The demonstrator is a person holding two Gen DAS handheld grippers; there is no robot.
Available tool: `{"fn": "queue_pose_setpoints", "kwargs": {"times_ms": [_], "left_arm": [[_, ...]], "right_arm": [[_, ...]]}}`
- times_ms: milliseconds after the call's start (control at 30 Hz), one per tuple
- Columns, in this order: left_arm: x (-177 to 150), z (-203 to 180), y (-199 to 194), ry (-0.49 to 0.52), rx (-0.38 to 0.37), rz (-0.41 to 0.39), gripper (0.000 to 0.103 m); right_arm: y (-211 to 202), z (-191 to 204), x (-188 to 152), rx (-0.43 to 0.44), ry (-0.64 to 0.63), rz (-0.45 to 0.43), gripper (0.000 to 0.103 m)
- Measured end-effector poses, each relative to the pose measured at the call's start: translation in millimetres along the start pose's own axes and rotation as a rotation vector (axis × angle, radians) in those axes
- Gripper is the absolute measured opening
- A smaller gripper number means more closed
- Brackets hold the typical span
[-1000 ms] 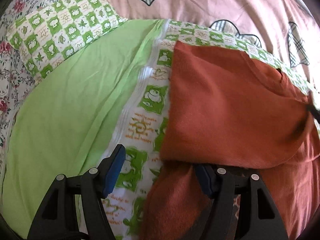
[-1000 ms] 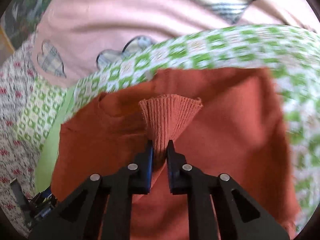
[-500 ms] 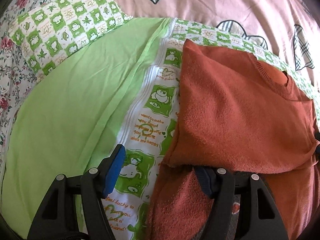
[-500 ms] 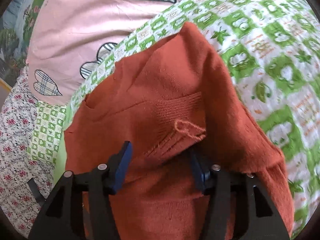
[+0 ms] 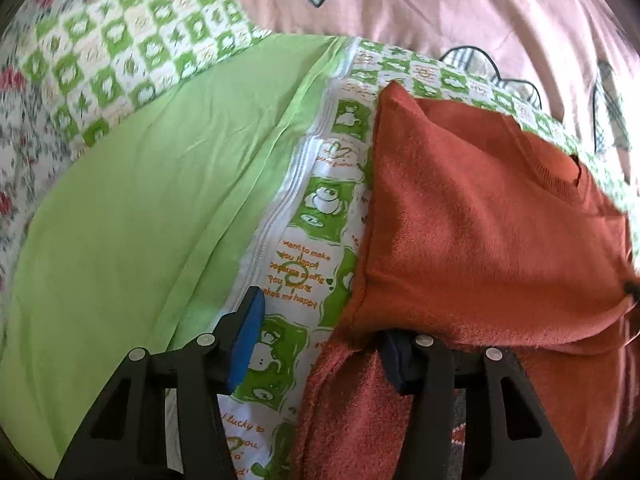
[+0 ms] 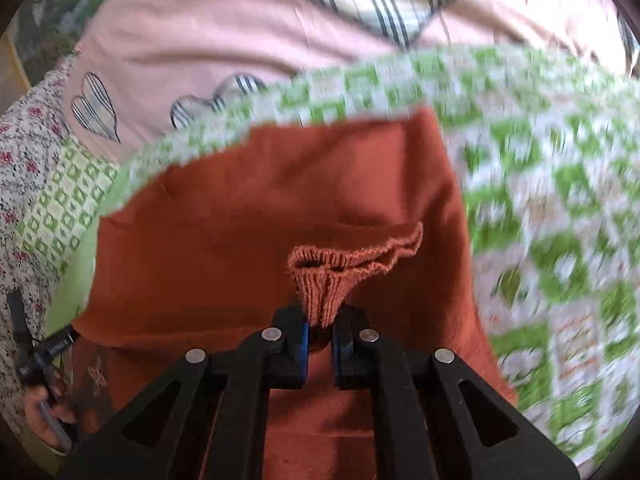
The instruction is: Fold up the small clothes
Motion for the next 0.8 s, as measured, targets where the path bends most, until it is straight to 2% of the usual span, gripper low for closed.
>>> {"fn": "queue_pose_setpoints", "kwargs": {"times_ms": [100,200,267,367,467,533,600,633,733,767,800], "left_arm": [[-1.8,10.2,0.0,-0.056,-0.039,0.009,0.053],[-5.9,16.1,-2.9,-0.081,-0.07,0.016,0.053],[-10.0,16.1,-11.1,-0.051,-0.097,0.029,0.052],[-15.9,13.3,-33.8,0.002,-0.164,0.017,0.048],[-9.5,3.6,-56.6,0.036,-0.236,-0.04,0.048],[0.5,-10.7,-59.1,0.074,-0.231,-0.067,0.048],[7.5,-27.8,-45.4,0.119,-0.211,-0.05,0.048],[8.7,-32.6,-36.1,0.139,-0.191,-0.034,0.048],[1.5,-30.2,-0.4,0.182,-0.032,0.055,0.048],[-1.2,-23.6,3.9,0.173,-0.006,0.056,0.052],[-2.0,-19.4,1.5,0.152,-0.019,0.047,0.052]], "right_arm": [[-3.1,-6.0,-7.0,-0.004,0.013,0.0,0.027],[-18.6,-11.2,-10.9,-0.048,0.007,-0.022,0.037],[-34.4,-13.9,-11.4,-0.073,0.014,-0.06,0.038],[-52.1,-5.5,-9.4,-0.048,-0.007,-0.108,0.038],[-44.4,12.6,-11.5,0.02,-0.049,-0.074,0.039],[-28.1,26.9,-16.7,0.078,-0.069,-0.026,0.039],[-11.9,36.1,-22.6,0.101,-0.088,0.02,0.039],[-6.0,36.6,-25.5,0.092,-0.095,0.038,0.039],[5.3,19.8,-31.6,0.0,-0.096,0.06,0.039],[3.7,13.1,-31.7,-0.028,-0.094,0.05,0.038],[0.4,9.0,-32.0,-0.04,-0.088,0.042,0.038]]}}
Point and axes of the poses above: each gripper's, at about its wrist camera, not at the fingertips, and y roughly the way its jaws point, z to its left, x to its top, the point moved 4 cm from there along y, roughly the way its jaws point, and after that the axes turned 8 degrees about y, right-handed, at the moved point
